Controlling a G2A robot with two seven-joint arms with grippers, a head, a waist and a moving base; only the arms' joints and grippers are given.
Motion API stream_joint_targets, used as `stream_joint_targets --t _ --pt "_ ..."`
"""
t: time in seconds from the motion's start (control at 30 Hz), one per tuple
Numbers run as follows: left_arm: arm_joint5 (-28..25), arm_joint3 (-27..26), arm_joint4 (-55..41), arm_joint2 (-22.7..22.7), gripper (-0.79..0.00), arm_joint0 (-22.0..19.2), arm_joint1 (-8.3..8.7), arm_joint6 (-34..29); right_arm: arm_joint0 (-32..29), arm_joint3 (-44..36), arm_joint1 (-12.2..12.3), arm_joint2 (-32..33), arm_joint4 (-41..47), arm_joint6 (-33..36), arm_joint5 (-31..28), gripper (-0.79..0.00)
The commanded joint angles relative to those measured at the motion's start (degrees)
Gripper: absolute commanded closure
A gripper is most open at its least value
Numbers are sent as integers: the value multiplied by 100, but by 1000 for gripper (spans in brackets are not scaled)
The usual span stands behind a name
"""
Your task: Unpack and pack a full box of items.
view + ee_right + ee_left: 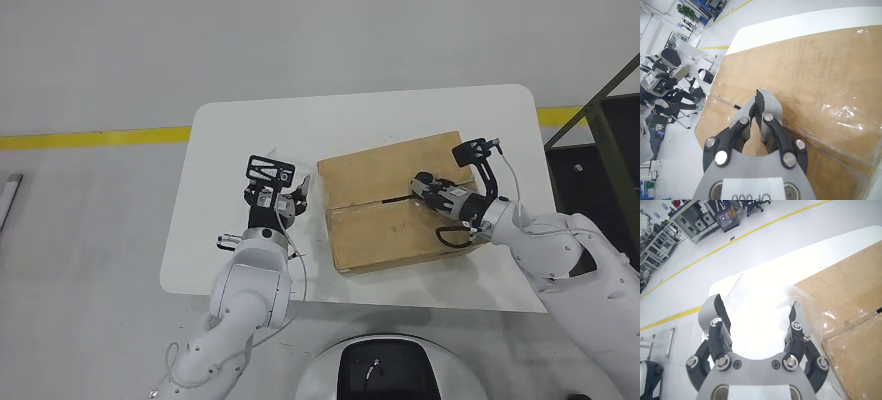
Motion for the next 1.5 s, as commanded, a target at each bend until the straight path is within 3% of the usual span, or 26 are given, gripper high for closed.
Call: stream_joint_targets --t 0.0,0.17,0.3,0.6,0.9,1.07,1.33,1.47 --pt "-67 -82 26 -44 -714 7 -13 11 5 0 -4 7 45 1 6 0" --pt "-303 -265 -194 -186 -785 64 -54 47 23 7 -13 51 180 27 38 0" --pt "-635 -278 -716 -233 -785 100 -98 171 27 4 -17 81 260 52 56 0" --pt "-1410 194 -3964 -960 -785 242 -192 457 3 17 -23 111 301 82 68 0" --pt "-1636 585 -6296 -1976 -785 939 -169 658 23 31 -40 52 294 126 86 0" --pt "-1538 445 -4835 -2027 -785 1139 -63 182 59 51 -49 20 276 158 85 0" --pt "-1438 183 -1824 -1378 -785 1364 25 -446 93 84 -56 11 246 209 83 0" --pt "-1345 229 -963 -1055 -785 1399 4 -408 93 82 -58 18 237 225 97 0"
